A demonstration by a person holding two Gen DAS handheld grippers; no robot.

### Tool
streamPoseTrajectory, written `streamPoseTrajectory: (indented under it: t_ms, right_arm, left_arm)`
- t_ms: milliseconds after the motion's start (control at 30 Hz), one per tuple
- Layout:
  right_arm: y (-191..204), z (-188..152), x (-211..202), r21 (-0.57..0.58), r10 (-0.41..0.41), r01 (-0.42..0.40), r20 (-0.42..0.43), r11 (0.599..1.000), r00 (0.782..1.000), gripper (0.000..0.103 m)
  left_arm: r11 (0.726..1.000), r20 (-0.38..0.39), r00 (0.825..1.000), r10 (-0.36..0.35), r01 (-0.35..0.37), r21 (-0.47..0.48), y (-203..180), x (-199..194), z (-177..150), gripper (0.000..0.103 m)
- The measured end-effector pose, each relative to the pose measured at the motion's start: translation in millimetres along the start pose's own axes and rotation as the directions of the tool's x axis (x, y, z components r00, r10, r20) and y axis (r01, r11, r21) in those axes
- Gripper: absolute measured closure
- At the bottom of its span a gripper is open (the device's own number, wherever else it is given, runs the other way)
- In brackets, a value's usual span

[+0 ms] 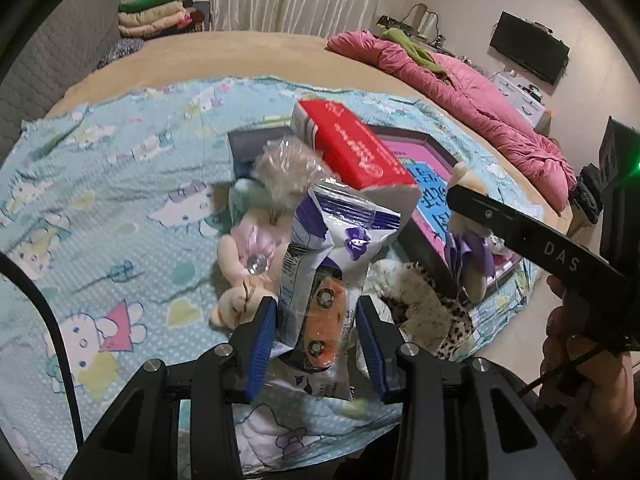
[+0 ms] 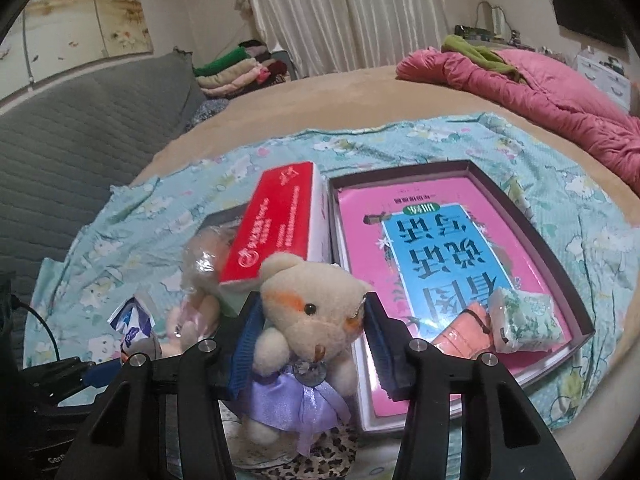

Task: Organize soft objects

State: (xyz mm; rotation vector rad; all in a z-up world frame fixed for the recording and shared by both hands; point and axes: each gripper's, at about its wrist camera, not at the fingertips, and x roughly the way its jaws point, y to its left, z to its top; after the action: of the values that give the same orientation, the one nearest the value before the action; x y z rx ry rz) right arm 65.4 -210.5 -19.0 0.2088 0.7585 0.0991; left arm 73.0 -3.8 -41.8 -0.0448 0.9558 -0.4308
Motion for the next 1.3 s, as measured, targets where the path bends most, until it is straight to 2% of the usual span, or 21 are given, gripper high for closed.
streamPoseTrajectory:
  t_ms: [367, 800, 1300]
  right_arm:
    - [-2.5, 6.1, -31.1, -0.01, 0.021, -0.02, 0.065, 1.0, 0.998, 0.052]
    - [-24.1, 18.5, -64.4, 0.041, 0.03, -0.035, 0.118, 0.999, 0.993, 0.052]
    - [-49.4, 26.8, -91.7, 0.094, 0.026, -0.043, 0.176, 0.995, 0.984, 0.052]
  left_arm:
    - [0.999, 0.042, 0.999, 0.011, -0.013, 0.031, -24.9, -29.4, 14.5, 0.062]
    - [0.991, 0.073, 0.997, -0.002, -0.008, 0.132, -81.9, -46.3, 32.1, 0.062]
    - [0.982, 0.07, 0.997, 0.018, -0.03, 0.184, -121.7, -46.6, 44.5, 0.062]
